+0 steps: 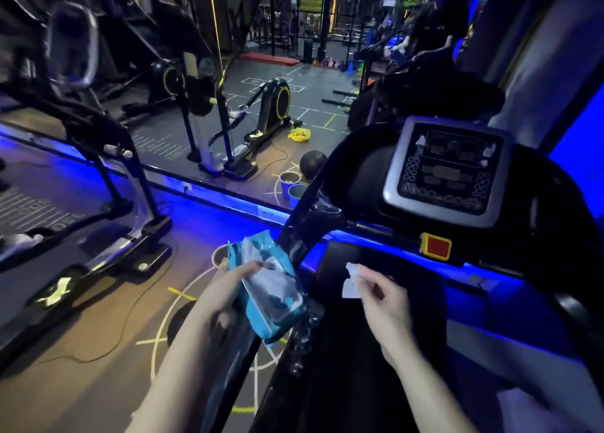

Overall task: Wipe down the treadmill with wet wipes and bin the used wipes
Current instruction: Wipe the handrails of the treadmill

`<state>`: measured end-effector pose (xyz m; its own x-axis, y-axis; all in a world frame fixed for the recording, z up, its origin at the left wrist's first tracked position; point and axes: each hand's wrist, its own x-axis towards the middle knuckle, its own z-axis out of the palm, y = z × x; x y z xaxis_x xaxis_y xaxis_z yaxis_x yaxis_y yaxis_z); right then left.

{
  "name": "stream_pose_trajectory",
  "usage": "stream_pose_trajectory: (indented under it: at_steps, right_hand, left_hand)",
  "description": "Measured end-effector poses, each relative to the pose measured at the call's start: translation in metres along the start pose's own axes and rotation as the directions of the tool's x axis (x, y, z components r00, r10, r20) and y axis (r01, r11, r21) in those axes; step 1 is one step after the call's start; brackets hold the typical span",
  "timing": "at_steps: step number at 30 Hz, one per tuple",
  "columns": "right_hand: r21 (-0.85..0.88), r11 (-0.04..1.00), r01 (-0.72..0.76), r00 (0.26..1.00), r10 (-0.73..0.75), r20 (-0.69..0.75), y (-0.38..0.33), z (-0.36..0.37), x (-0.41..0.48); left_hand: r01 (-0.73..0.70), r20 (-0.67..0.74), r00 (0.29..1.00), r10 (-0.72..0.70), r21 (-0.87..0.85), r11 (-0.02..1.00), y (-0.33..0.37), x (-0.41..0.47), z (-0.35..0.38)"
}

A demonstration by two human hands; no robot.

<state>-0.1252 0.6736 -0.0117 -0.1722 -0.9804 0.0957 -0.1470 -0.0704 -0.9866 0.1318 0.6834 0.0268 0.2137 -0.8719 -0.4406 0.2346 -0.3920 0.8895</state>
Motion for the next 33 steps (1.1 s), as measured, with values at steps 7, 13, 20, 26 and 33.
stream_pose_trajectory:
  at_steps: [7,13,20,26,33]
  right_hand:
    - [0.014,0.997,-0.081,0.996,0.081,0.039,0.029,-0.008,0.083]
    - [0.003,0.997,-0.072,0.992,0.071,0.1,0.073,0.02,0.192]
    - [-0.18,0.983,0.017,0.981,0.019,0.193,0.113,0.012,0.353]
    - [-0.298,0.95,0.095,0.936,0.017,0.35,0.144,0.011,0.427]
    - [-0.273,0.915,0.298,0.818,-0.098,0.566,0.157,0.038,0.433]
  left_hand:
    - [0.062,-0.043,0.997,-0.064,-0.062,0.996,0.027,0.053,0.031]
    - [0.012,-0.161,0.987,-0.026,-0.087,0.996,0.026,0.111,0.071]
    - [-0.024,-0.3,0.954,-0.022,-0.149,0.989,0.03,0.185,0.13]
    - [-0.108,-0.357,0.934,0.011,-0.253,0.961,0.023,0.243,0.163]
    - [0.053,-0.447,0.879,-0.167,-0.257,0.965,-0.112,0.313,0.061]
